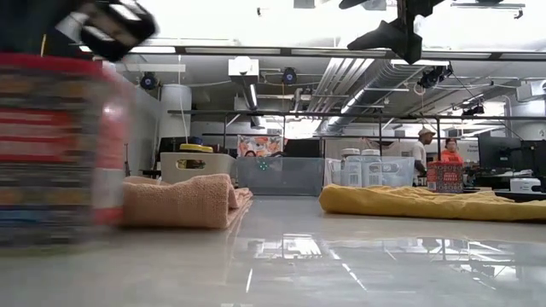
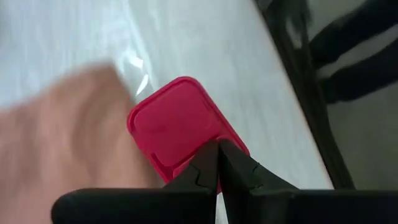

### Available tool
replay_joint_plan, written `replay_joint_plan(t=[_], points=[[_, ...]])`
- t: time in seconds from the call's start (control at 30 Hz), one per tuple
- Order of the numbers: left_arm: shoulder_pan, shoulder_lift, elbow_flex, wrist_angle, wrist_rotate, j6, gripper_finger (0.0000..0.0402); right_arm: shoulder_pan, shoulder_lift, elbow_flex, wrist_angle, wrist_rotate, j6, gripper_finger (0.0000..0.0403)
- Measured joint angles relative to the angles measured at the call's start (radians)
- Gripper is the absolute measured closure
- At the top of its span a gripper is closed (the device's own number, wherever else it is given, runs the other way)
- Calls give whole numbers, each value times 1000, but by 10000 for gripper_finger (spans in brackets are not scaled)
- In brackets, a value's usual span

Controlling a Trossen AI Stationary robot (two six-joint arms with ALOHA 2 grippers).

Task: Sort spices by type
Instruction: Put the bottom red seasoning can into the black bin

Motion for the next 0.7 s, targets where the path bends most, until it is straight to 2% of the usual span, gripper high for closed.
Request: replay_joint_plan(t=[0.23,0.43,0.7], points=[[117,104,28,238,55,67,402,0,0,0,0,-5,4,133],[201,153,96,257,39,137,402,0,0,0,0,-5,3,133],[319,152,104,205,-82,176,401,0,0,0,0,-5,2,133]])
